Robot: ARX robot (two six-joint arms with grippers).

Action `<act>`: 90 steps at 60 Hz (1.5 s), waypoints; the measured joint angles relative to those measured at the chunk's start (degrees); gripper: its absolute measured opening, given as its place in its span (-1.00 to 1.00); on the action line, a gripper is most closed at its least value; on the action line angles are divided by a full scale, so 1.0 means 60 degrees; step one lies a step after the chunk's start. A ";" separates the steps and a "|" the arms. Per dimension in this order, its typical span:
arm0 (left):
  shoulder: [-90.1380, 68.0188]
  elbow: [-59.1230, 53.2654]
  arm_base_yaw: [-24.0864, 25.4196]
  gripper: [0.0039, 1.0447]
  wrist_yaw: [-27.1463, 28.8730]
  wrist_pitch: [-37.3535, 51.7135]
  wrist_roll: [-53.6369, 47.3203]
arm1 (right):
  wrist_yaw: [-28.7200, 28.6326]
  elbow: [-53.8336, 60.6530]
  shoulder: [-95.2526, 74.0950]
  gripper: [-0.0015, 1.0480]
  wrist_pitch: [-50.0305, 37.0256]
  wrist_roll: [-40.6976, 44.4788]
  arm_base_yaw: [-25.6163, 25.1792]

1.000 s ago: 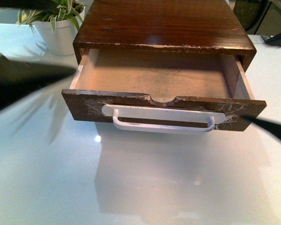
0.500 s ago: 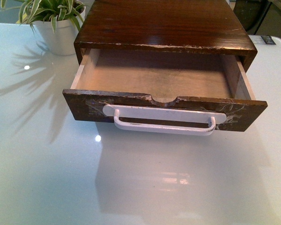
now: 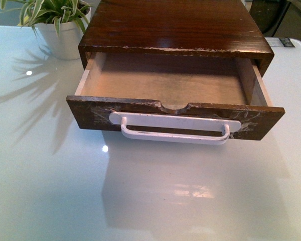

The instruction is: Open drawer

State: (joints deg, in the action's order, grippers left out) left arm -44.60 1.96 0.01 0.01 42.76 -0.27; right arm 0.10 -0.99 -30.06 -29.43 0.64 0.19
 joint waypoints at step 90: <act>0.7369 -0.0193 0.0000 -0.97 0.0000 -0.7111 0.0004 | -0.0007 0.0000 0.4958 -0.96 0.4892 -0.0007 -0.0015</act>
State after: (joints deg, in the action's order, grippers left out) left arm -0.38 0.80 0.01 0.01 0.10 -0.25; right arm 0.05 -0.99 -0.32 -0.08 0.60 0.10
